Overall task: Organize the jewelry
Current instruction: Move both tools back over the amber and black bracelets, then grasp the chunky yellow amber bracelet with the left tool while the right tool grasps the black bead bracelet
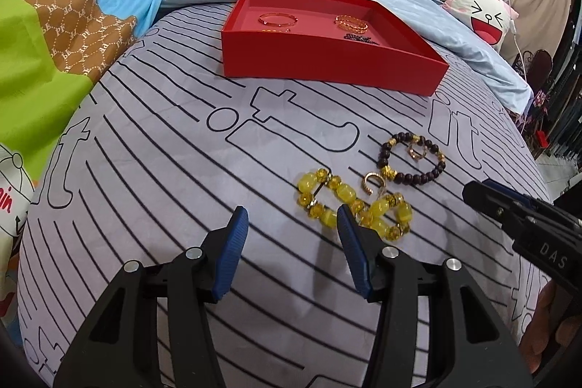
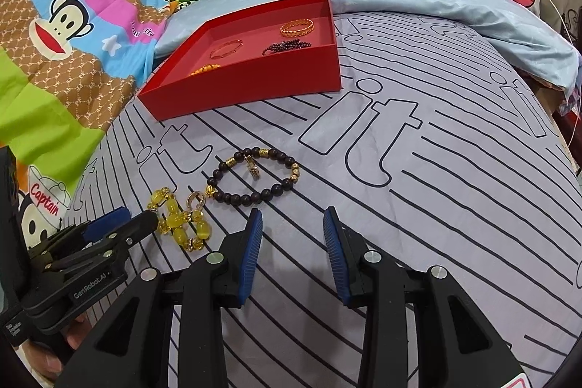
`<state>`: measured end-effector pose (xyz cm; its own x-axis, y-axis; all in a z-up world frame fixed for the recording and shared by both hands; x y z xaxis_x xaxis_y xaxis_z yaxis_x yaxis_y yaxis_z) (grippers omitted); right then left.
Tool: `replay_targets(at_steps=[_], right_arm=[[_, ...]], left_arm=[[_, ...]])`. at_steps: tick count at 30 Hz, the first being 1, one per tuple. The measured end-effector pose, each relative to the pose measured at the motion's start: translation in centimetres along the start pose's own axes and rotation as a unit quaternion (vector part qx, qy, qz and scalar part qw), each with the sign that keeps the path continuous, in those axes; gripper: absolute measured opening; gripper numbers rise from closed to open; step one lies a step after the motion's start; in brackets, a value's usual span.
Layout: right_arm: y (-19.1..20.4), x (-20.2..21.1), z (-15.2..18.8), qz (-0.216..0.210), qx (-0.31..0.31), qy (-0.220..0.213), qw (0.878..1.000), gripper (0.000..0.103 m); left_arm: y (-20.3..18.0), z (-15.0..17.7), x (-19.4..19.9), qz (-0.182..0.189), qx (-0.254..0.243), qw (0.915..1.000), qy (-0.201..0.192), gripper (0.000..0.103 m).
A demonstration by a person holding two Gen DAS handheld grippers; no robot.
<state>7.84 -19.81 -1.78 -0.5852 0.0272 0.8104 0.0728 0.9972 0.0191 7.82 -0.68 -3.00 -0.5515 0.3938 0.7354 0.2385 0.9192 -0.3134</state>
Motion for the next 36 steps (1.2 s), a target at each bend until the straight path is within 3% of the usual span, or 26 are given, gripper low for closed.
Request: replay_targets(at_steps=[6,19,29,36], right_arm=[[0.4,0.0,0.3,-0.002,0.003,0.003,1.0,0.035],[0.0,-0.1,0.2,0.003,-0.005,0.005,1.0,0.035],[0.0,-0.4,0.0,0.0,-0.004,0.005,1.0,0.035],[0.3,-0.8,-1.3,0.002,-0.002,0.001,1.0,0.035]], left_arm=[[0.0,0.8,0.4,-0.009,-0.012,0.9999,0.002,0.048],[-1.8,-1.6,-0.8,0.018,0.013,0.9998,0.001,0.05],[-0.8,-0.7,-0.7,0.016,0.003,0.9999,-0.001,0.051],[0.6,0.0,-0.1,-0.017,-0.007,0.9998,-0.002,0.049]])
Point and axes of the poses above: each gripper's, at about its wrist camera, not at the fingertips, and x roughly against the way its jaws point, y to its left, z to its underside, the point moved 4 cm from there along -x, roughly the way its jaws point, and after that the axes turned 13 degrees about z, right-handed, at the moved point
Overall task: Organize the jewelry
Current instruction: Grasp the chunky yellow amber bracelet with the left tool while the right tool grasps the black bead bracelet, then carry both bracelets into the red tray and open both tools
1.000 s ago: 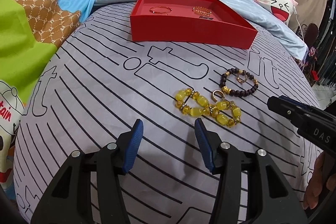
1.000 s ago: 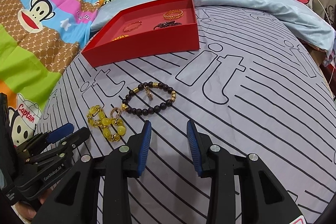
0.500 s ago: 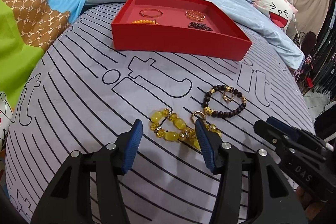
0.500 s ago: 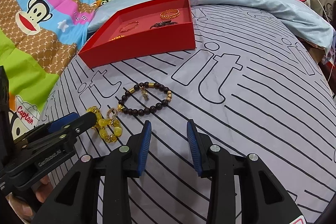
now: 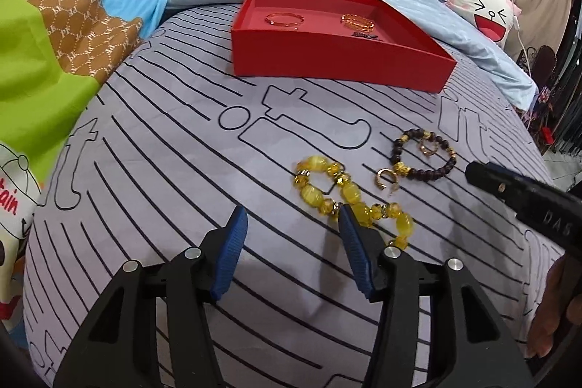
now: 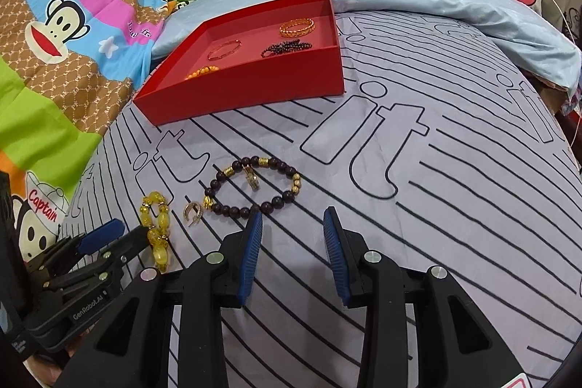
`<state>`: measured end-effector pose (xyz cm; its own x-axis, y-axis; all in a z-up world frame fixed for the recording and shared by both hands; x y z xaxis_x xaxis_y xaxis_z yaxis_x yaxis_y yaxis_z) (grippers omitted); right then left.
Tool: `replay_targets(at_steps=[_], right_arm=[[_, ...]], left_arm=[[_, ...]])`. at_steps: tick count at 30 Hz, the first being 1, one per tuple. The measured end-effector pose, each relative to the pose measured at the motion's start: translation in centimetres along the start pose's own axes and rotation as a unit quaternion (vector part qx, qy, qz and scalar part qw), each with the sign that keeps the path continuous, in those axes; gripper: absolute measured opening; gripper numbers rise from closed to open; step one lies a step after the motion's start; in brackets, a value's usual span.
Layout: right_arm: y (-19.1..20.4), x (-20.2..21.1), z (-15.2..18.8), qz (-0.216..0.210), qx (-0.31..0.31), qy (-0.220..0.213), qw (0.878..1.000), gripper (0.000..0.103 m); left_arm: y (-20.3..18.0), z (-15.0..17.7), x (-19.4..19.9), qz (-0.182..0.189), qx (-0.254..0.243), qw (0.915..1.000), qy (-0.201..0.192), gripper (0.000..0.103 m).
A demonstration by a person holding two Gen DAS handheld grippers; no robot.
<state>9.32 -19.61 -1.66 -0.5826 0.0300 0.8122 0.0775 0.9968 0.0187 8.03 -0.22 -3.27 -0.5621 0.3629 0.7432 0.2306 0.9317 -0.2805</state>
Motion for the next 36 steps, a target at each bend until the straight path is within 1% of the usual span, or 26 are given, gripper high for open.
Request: replay_targets(at_steps=[4,8,10,12,14,19,22,23,25,27,29,32,36], right_arm=[[0.5,-0.5,-0.9,0.005,0.005,-0.004,1.0,0.034],[0.9,-1.5,-1.7,0.011,0.008,-0.004,1.0,0.031],[1.1,-2.0,-1.9,0.014,0.011,-0.003,1.0,0.028],[1.3,-2.5,-1.8,0.019,0.015,0.0,1.0,0.021],[1.4,-3.0,-1.7,0.019,0.016,0.004,1.0,0.017],[1.9,-3.1,-1.5,0.038,0.037,-0.011,0.999,0.011],[1.9,-3.0,-1.4,0.04,0.041,-0.015,0.998,0.009],[2.0,-2.9,-1.3,0.041,0.043,-0.016,0.998,0.009],[2.0,-2.8,-1.1,0.04,0.044,-0.017,0.998,0.008],[2.0,-2.6,-1.0,0.036,0.042,-0.015,0.998,0.006],[2.0,-2.3,-0.9,0.027,0.037,-0.015,0.999,0.005],[1.9,-1.2,-1.0,0.013,0.032,-0.021,0.999,0.005],[2.0,0.9,-1.7,-0.001,0.027,-0.039,0.999,0.005]], left_arm=[[0.4,-0.2,0.1,0.003,0.009,1.0,0.0,0.049],[0.8,-0.6,0.3,0.021,0.028,0.9994,0.001,0.049],[0.9,-0.9,0.3,0.029,0.037,0.9989,-0.002,0.049],[0.9,-1.3,0.2,0.03,0.041,0.9987,-0.004,0.049],[0.8,-1.6,-0.1,0.028,0.039,0.9989,-0.004,0.049],[0.3,-1.7,-1.1,0.016,0.028,0.9995,0.0,0.046],[-0.1,-1.6,-1.3,0.006,0.009,0.9999,-0.001,0.04],[-0.2,-1.6,-1.3,0.005,0.005,1.0,-0.001,0.032],[-0.2,-1.6,-1.3,0.011,0.003,0.9999,0.0,0.026],[-0.1,-1.6,-1.3,0.023,0.008,0.9997,0.002,0.012],[0.0,-1.5,-1.3,0.03,0.013,0.9995,0.003,0.009],[0.1,-1.5,-1.0,0.052,0.027,0.9983,0.006,0.009],[0.0,-1.6,-0.2,0.059,0.034,0.9977,0.002,0.009]])
Point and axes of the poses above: each gripper's, at about its wrist camera, not at the fingertips, and x roughly against the way its jaws point, y to its left, z to its underside, the point moved 4 cm from there along -x, roughly the way its jaws point, and after that the axes turned 13 degrees about z, right-handed, at the moved point
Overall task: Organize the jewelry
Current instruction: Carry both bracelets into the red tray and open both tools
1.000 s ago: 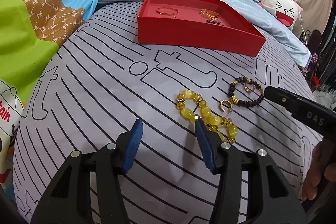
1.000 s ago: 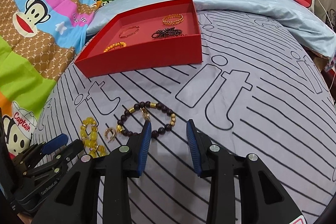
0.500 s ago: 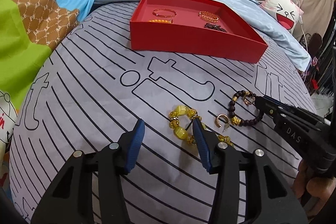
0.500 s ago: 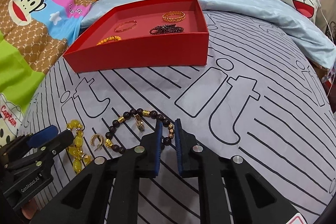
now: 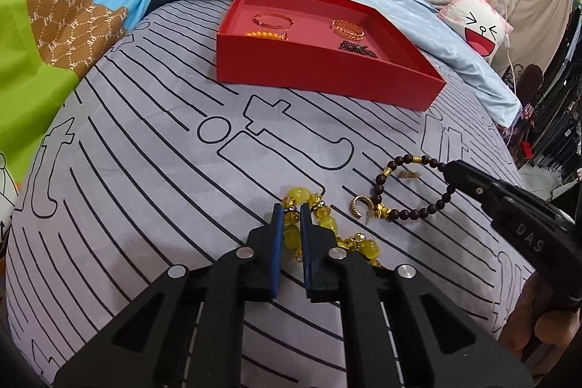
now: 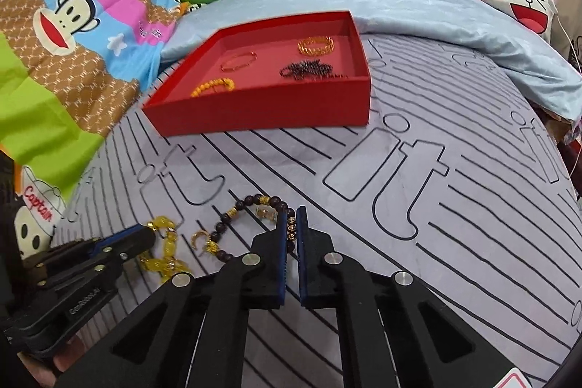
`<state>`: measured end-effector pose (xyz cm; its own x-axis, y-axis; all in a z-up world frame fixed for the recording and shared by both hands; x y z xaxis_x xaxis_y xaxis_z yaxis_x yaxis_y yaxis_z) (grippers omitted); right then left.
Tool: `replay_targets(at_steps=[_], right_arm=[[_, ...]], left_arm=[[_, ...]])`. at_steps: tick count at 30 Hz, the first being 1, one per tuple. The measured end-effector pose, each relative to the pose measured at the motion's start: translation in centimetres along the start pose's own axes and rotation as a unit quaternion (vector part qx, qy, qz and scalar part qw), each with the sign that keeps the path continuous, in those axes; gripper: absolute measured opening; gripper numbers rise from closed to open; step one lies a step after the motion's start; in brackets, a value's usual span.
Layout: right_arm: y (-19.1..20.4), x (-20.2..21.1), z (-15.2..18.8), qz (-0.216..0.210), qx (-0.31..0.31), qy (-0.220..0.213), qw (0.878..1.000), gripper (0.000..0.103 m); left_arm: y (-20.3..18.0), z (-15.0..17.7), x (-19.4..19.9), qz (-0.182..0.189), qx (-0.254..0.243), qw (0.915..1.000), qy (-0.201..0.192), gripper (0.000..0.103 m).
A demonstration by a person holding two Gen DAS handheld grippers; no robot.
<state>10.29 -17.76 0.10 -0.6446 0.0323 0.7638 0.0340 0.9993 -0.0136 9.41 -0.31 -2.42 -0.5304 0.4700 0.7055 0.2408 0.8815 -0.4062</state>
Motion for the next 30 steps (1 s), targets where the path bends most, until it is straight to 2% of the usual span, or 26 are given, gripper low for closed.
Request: replay_targets(at_steps=[17,24,30], right_arm=[[-0.4,7.6,-3.5,-0.034,0.002,-0.064,0.997,0.005],[-0.5,7.8,-7.7,-0.042,0.011,-0.08,0.996,0.005],[0.3,4.9,-12.0,-0.062,0.008,-0.066,0.996,0.005]], left_arm=[[-4.9,-3.7,6.3,0.043,-0.045,0.9974,-0.038,0.009],[-6.2,-8.3,7.2,0.053,-0.077,0.9938,-0.061,0.009],[-6.1,-13.5,5.8,0.043,-0.1,0.9909,-0.08,0.009]])
Point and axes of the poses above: each gripper's, at about its wrist camera, not at the fingertips, and x roughly against the way its jaws point, y to its left, z to its underside, the point moved 4 cm from there along -x, roughly the way its jaws point, and after that the axes turned 13 degrees about z, right-handed, at the moved point
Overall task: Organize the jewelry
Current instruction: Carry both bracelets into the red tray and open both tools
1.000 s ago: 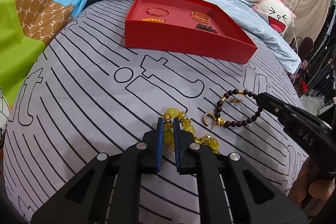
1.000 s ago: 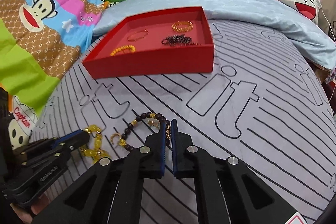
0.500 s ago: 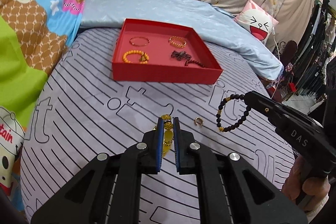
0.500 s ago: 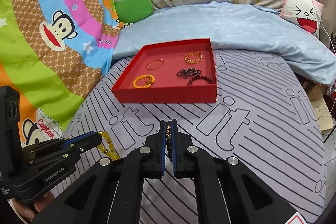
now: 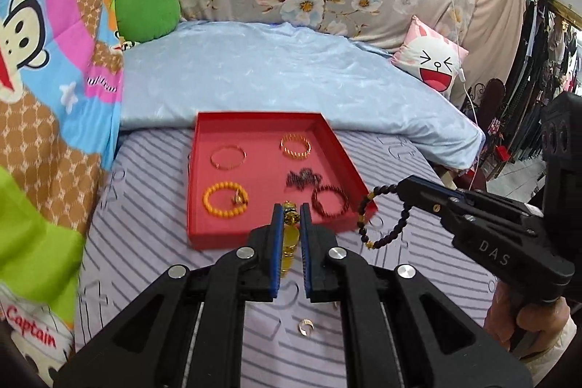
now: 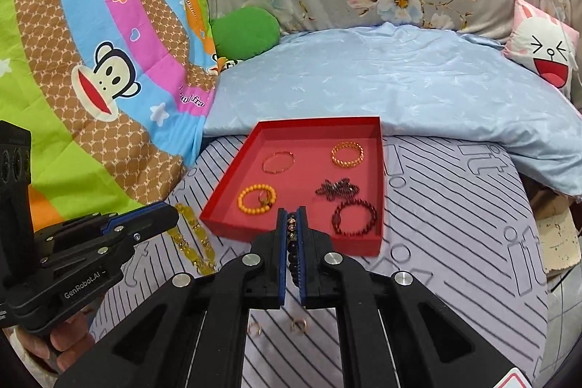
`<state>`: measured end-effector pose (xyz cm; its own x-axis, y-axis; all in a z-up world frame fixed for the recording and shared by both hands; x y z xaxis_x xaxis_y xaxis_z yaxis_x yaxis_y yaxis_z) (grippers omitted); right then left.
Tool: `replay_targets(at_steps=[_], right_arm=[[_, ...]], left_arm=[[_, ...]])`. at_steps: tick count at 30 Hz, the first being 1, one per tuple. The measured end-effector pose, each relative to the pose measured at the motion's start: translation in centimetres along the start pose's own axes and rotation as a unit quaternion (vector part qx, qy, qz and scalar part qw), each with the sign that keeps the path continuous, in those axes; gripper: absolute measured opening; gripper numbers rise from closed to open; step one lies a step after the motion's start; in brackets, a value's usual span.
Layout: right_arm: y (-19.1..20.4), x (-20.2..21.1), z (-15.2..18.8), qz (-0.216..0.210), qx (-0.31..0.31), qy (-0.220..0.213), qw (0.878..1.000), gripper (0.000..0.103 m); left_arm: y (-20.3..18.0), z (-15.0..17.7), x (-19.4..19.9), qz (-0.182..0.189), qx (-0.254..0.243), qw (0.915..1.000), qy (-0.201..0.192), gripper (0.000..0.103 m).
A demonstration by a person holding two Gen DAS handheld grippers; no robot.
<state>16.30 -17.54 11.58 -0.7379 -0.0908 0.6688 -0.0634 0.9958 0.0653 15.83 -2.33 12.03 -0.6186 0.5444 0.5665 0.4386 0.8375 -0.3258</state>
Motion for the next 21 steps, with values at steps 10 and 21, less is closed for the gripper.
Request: replay_targets(at_steps=[10,21], right_arm=[[0.9,-7.7,-4.7,-0.041,-0.023,0.037,0.998,0.005],[0.0,-15.2,-1.0,-0.021,-0.026,0.113,0.993,0.005]], left_arm=[[3.6,-5.5,-5.1,0.01,0.011,0.9999,-0.003,0.009],[7.4,-3.4,-11.2,0.012,0.049,0.9974,0.053,0.009]])
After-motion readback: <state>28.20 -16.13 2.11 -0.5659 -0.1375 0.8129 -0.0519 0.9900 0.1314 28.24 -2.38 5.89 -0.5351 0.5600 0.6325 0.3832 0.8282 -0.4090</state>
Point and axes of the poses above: each gripper's, at about its wrist camera, not at the fingertips, and x roughly against the way its jaws point, y to its left, z to its underside, the point moved 4 cm from there along -x, roughly the way its jaws point, and after that the axes turned 13 degrees about z, right-handed, at the moved point
